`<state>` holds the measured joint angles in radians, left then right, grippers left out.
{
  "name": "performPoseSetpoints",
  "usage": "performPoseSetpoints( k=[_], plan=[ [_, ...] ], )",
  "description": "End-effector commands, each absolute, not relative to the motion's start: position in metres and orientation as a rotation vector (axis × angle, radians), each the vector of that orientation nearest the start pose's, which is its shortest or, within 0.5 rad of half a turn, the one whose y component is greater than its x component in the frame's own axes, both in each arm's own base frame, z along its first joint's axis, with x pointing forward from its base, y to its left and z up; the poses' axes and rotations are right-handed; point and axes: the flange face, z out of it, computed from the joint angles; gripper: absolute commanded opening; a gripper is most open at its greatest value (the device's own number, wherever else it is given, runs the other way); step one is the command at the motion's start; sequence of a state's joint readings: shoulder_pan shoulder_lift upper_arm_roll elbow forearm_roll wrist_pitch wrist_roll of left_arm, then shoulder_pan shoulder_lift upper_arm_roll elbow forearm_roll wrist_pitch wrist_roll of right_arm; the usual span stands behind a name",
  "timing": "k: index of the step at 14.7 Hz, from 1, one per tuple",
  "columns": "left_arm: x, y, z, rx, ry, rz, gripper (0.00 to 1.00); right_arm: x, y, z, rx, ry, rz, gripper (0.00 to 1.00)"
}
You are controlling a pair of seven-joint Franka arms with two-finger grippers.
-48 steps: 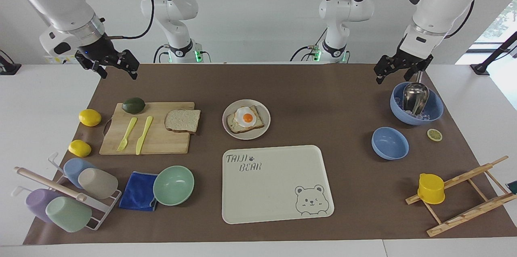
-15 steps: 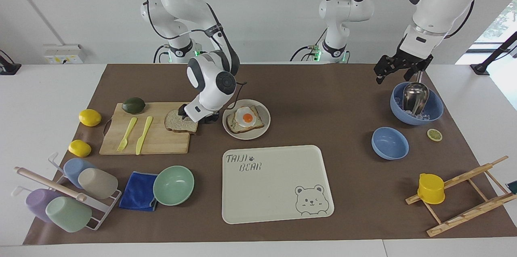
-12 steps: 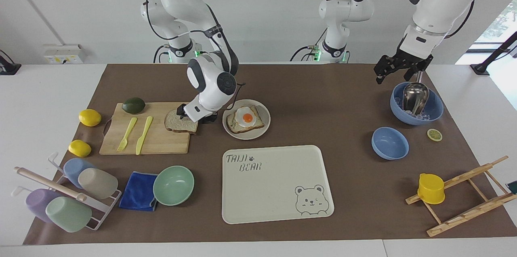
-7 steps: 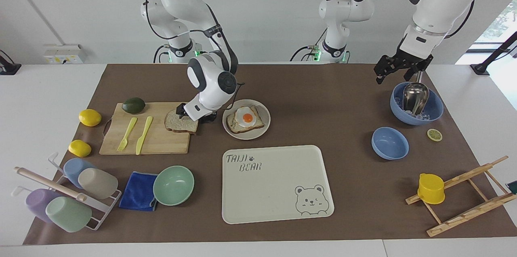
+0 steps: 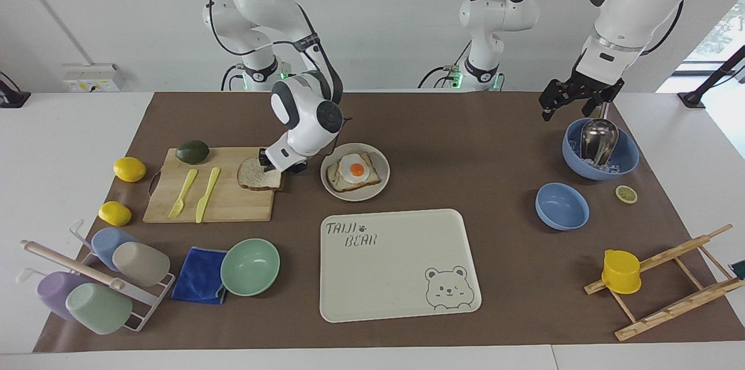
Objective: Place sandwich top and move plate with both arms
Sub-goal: 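Lower the bread onto the egg toast and open the right gripper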
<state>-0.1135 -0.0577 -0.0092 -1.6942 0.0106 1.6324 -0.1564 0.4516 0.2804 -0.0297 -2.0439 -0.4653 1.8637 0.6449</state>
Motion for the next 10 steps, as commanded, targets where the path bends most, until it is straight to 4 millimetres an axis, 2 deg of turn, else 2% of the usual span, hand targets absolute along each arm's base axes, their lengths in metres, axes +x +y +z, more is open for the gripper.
performPoseSetpoints(
  k=[1,4,6,7,10],
  plan=[
    [0.533,-0.062,0.609,-3.116,-0.043,0.0,1.0,0.524,0.207,0.307,2.541,-0.012,-0.225,0.0],
    [0.533,-0.062,0.609,-3.116,-0.041,0.0,1.0,0.533,0.267,0.35,2.605,-0.004,-0.258,0.0],
    [0.533,-0.062,0.609,-3.116,-0.043,0.0,1.0,0.524,0.309,0.369,2.663,0.023,-0.242,0.0],
    [0.533,-0.062,0.609,-3.116,-0.043,0.0,1.0,0.513,0.331,0.369,2.675,0.066,-0.224,0.0],
    [0.533,-0.062,0.609,-3.116,-0.043,0.0,1.0,0.492,0.369,0.365,2.716,0.103,-0.179,0.0]
  ],
)
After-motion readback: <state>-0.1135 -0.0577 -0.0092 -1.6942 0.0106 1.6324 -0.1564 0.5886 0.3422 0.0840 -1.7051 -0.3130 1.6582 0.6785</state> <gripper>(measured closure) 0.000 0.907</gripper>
